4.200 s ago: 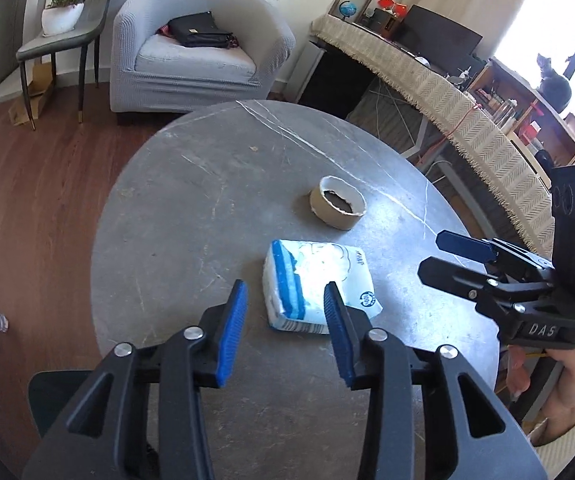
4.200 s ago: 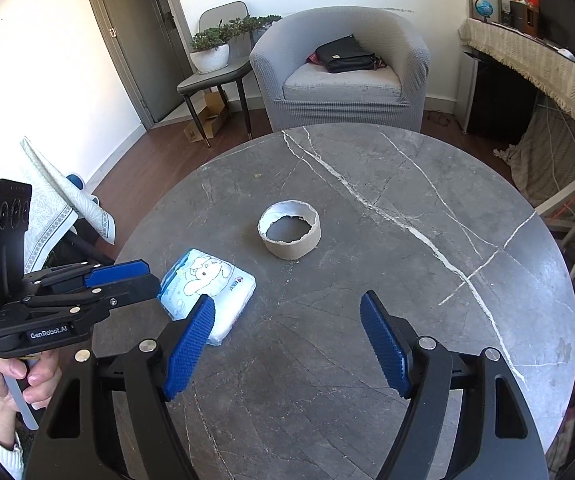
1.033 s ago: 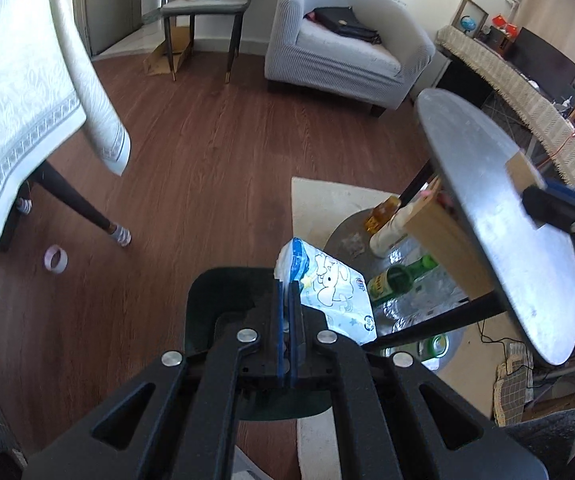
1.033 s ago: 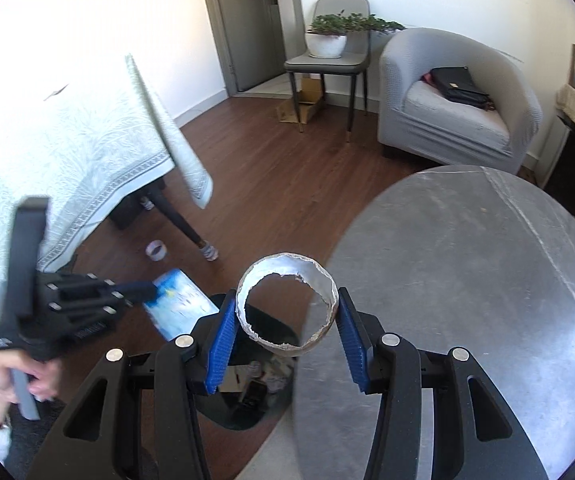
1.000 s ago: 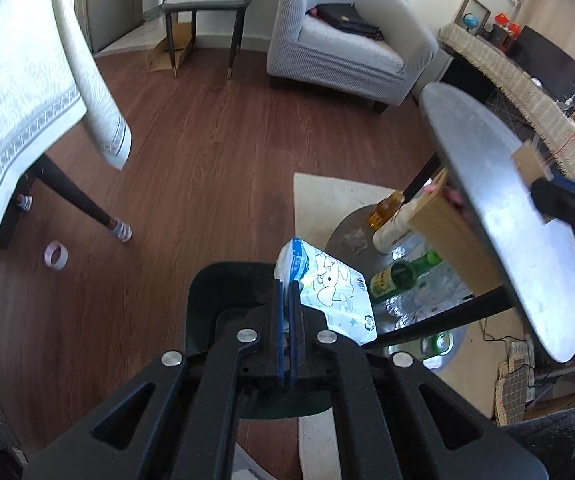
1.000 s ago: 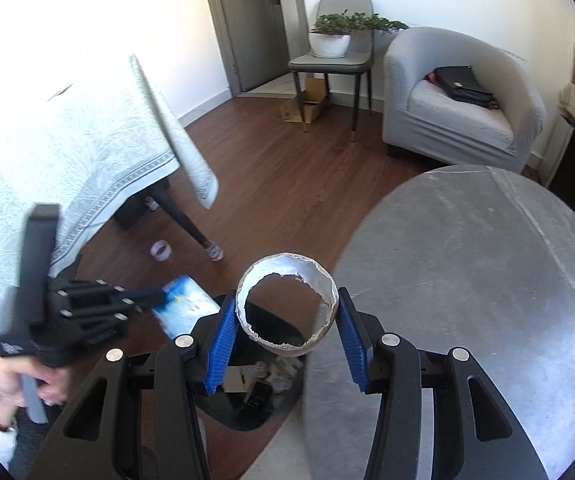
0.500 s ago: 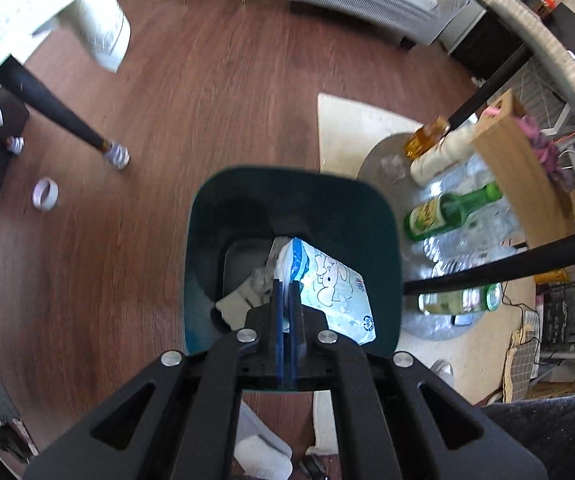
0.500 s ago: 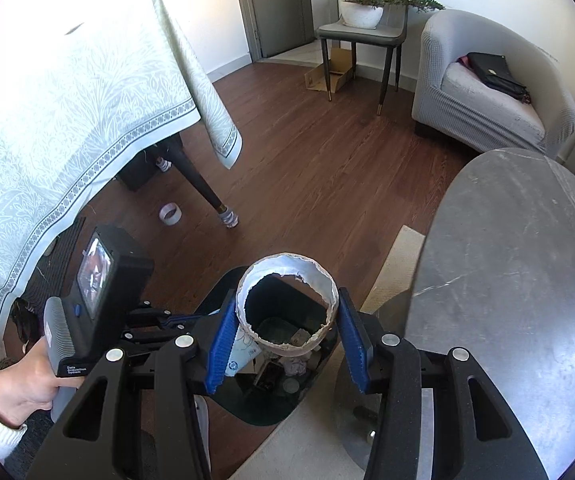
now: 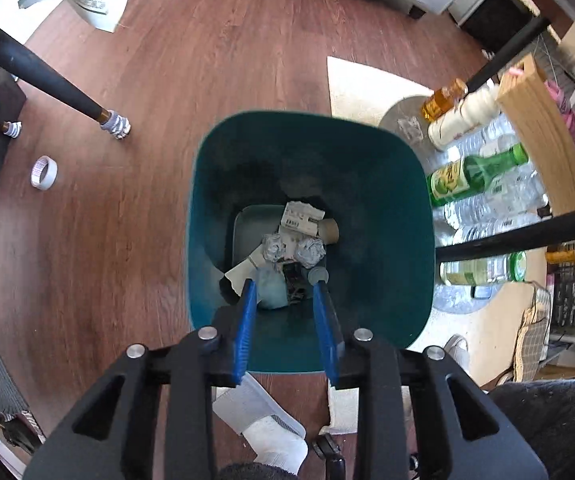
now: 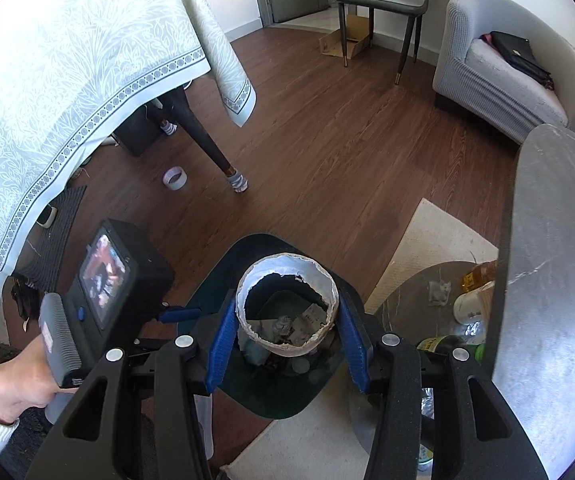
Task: Collect trash
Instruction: 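Open the left gripper to drop the wipes pack into the bin, then lower the right gripper into the bin and release the tape roll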
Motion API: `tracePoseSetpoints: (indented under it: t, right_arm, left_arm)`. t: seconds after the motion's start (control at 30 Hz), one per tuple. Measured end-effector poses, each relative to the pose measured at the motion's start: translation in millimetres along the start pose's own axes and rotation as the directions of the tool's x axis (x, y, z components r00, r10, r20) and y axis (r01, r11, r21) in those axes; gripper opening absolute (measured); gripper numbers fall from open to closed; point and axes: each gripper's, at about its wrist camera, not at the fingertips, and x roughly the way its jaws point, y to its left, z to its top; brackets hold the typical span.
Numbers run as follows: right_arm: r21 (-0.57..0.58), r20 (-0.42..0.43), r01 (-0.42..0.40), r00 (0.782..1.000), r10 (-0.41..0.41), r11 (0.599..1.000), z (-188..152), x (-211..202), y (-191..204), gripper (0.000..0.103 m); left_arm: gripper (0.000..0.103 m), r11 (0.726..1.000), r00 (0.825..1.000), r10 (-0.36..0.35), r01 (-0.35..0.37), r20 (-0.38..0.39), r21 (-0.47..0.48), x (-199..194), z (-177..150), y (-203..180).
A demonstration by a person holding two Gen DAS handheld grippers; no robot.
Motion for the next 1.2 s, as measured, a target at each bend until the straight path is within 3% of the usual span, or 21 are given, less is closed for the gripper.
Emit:
tracePoseSetpoints:
  t: [0.23, 0.47, 0.73, 1.07, 1.2]
  right_arm:
    - [-0.004, -0.053, 0.001, 0.999, -0.001, 1.0, -7.3, 32.2, 2.5, 0.049]
    - [-0.009, -0.142, -0.016, 0.99, 0.014, 1.0, -24.0, 78.5, 5.5, 0.049]
    - [-0.017, -0.217, -0.017, 0.976, 0.013, 1.0, -39.1, 112.0, 8.9, 0.049]
    - [-0.03, -0.317, -0.014, 0.948, 0.004, 0.999, -64.3, 151.3, 11.1, 0.05]
    - [-0.065, -0.343, -0.018, 0.939, -0.006, 0.998, -71.5, 159.0, 20.6, 0.064]
  left_arm:
    - [0.022, 1.0, 0.988, 0.002, 0.0, 0.155, -0.015, -53.1, 5.4, 0.1]
    - [0.013, 1.0, 0.951, -0.015, 0.01, 0.31, 0.02, -110.2, 10.7, -10.2]
    - [0.007, 0.998, 0.935, -0.043, 0.021, 0.351, 0.067, -131.2, 8.7, -23.5]
    - [0.008, 0.991, 0.897, -0.09, 0.039, 0.432, 0.127, -163.5, 6.8, -41.8]
    - [0.008, 0.991, 0.884, -0.082, 0.024, 0.459, 0.13, -171.4, 5.8, -44.6]
